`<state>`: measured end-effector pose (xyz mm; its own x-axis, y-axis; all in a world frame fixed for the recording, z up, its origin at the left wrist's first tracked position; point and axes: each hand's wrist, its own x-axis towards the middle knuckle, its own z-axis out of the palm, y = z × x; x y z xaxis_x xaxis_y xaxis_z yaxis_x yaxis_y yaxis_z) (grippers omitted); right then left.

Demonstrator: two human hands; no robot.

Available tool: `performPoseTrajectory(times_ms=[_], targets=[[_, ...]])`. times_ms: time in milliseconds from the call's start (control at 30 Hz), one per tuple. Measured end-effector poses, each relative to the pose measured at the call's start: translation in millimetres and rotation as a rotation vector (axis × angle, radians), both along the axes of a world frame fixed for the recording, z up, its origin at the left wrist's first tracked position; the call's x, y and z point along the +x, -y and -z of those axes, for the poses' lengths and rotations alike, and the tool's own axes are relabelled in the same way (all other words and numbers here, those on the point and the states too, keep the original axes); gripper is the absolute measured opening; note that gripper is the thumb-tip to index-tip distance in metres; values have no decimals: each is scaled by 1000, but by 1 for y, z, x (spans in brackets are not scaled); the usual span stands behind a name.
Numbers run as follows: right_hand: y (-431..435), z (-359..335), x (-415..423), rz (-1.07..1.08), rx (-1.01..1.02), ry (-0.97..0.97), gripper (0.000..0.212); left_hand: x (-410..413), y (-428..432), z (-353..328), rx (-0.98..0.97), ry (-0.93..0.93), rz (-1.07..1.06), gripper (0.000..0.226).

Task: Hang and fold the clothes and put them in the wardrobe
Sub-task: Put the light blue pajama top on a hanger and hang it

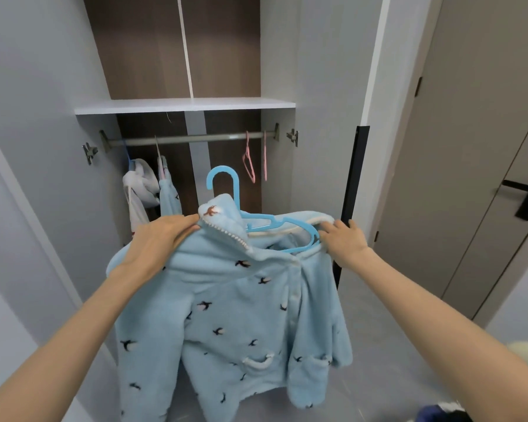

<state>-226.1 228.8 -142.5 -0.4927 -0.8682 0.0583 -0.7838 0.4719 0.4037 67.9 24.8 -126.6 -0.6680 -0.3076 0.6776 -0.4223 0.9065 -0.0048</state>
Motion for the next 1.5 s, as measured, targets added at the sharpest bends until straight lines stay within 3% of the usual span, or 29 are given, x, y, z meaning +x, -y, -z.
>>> performPoseTrajectory(times_ms=[133,367,500,667,767,867,1000,1067,1133,1200,1333,1500], targets=[[-7,-11,-5,1,-28,-63,42,-11,-6,3,-62,-16,4,45],[-18,-27,-3,-30,-68,-106,41,-34,-15,-5,-157,57,-5,44],[-9,-30,12,-90,-152,-141,46,-59,-35,2,-38,25,49,44],[-7,-34,28,-253,-313,-237,39,-77,-54,7,216,-35,-74,31],[-10,-31,32,-453,-410,-109,40,-79,-58,4,357,-133,-120,29],[-18,-25,27,-503,-510,222,34,-80,-61,2,388,-244,-122,28],[-25,-32,29,-418,-1160,696,36,-79,-70,3,385,-333,-92,27],[-27,-41,31,-215,-1331,724,40,-78,-72,2,392,-374,-55,21],[-29,-46,26,-41,-1208,554,47,-77,-75,-2,395,-396,-35,20],[-29,-45,21,-33,-1113,547,48,-77,-77,-4,397,-405,-27,20],[-26,-43,19,-119,-1087,750,41,-74,-77,-5,437,-413,-11,21],[-26,-53,24,-163,-1065,1019,64,-69,-75,-5,443,-405,24,20]])
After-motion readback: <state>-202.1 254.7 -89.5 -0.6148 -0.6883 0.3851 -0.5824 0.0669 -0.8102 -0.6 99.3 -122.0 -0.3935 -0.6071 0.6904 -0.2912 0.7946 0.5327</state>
